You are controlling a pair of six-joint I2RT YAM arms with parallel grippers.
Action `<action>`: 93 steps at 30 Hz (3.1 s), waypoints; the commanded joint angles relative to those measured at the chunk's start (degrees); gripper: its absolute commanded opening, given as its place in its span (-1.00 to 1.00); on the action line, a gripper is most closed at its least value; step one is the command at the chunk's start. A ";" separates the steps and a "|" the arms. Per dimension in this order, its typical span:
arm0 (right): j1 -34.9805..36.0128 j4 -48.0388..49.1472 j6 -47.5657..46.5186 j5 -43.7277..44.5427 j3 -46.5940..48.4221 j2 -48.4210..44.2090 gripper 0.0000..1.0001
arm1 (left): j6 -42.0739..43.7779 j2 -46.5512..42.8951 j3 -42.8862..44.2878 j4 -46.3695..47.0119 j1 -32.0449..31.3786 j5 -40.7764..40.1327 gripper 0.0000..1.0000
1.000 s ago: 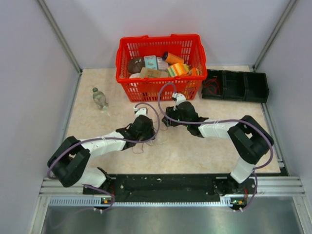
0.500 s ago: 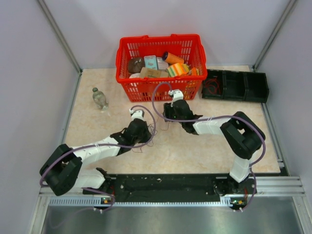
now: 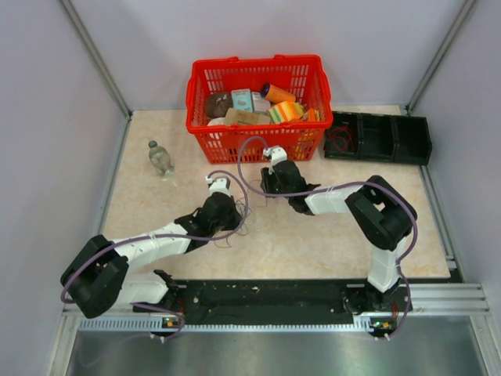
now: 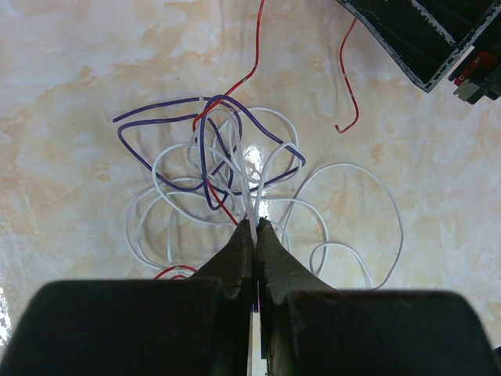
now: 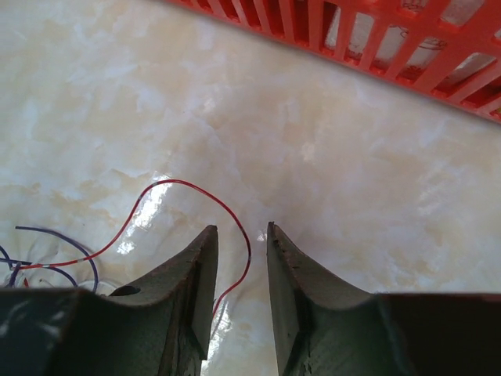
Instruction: Untangle the cables
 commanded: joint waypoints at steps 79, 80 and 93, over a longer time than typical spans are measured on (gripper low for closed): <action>2.91 -38.15 -20.05 30.53 57.21 -56.73 -1.00 | -7.96 -2.97 -0.47 -4.35 0.11 -9.87 -1.00; 2.91 -38.76 -19.26 30.44 55.28 -56.90 -1.00 | -7.96 -2.97 -0.47 -4.35 0.11 -9.79 -1.00; 2.91 -41.13 -19.79 38.08 31.46 -61.73 -1.00 | -7.52 -5.88 -3.11 -2.68 0.11 -9.34 -1.00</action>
